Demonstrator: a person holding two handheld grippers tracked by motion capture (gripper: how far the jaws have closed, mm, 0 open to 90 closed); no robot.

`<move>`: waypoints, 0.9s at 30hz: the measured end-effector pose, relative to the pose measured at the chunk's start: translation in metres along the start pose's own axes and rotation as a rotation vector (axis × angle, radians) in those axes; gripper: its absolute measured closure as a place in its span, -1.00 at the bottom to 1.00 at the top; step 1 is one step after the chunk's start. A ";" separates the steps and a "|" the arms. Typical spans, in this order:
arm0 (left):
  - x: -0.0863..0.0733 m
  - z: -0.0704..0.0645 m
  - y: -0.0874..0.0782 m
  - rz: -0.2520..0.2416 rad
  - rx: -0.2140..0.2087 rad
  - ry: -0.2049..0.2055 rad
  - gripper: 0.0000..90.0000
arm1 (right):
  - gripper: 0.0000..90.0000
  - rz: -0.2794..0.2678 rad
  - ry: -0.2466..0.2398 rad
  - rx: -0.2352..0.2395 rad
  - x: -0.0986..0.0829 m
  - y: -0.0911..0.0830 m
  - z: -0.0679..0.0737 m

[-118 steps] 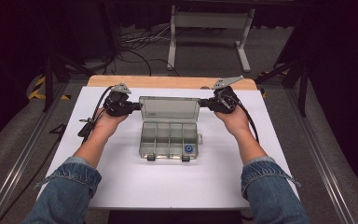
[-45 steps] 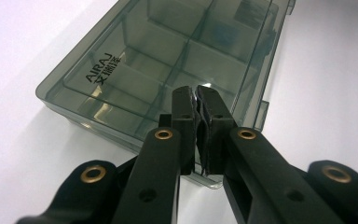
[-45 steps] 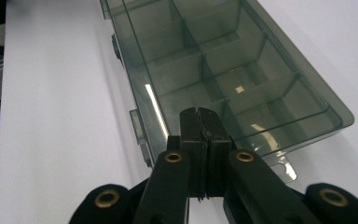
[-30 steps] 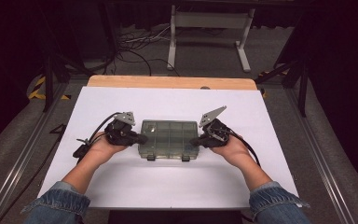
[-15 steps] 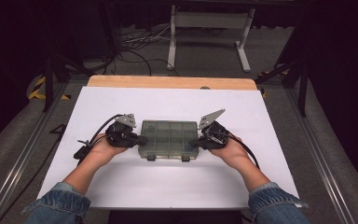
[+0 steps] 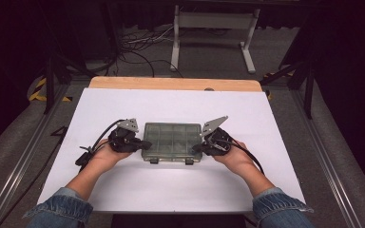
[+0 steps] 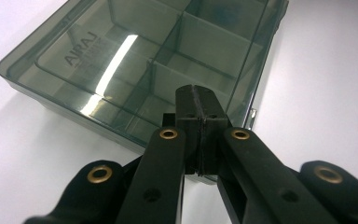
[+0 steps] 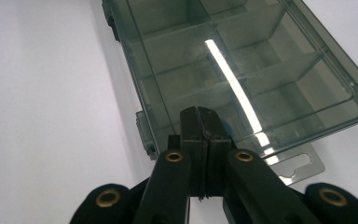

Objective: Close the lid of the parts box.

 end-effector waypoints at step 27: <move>0.014 -0.036 -0.035 -0.260 0.147 0.120 -0.56 | -0.51 -0.361 0.119 -0.165 0.013 -0.060 -0.009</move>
Point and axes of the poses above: each handheld gripper's, and its own axes: y roughly forward along the jaws, x roughly out of its top, z roughly to its left, the point moved 7 cm from there along y, roughly forward along the jaws, and after that the axes turned 14 degrees about -x, right-handed, at the moved point
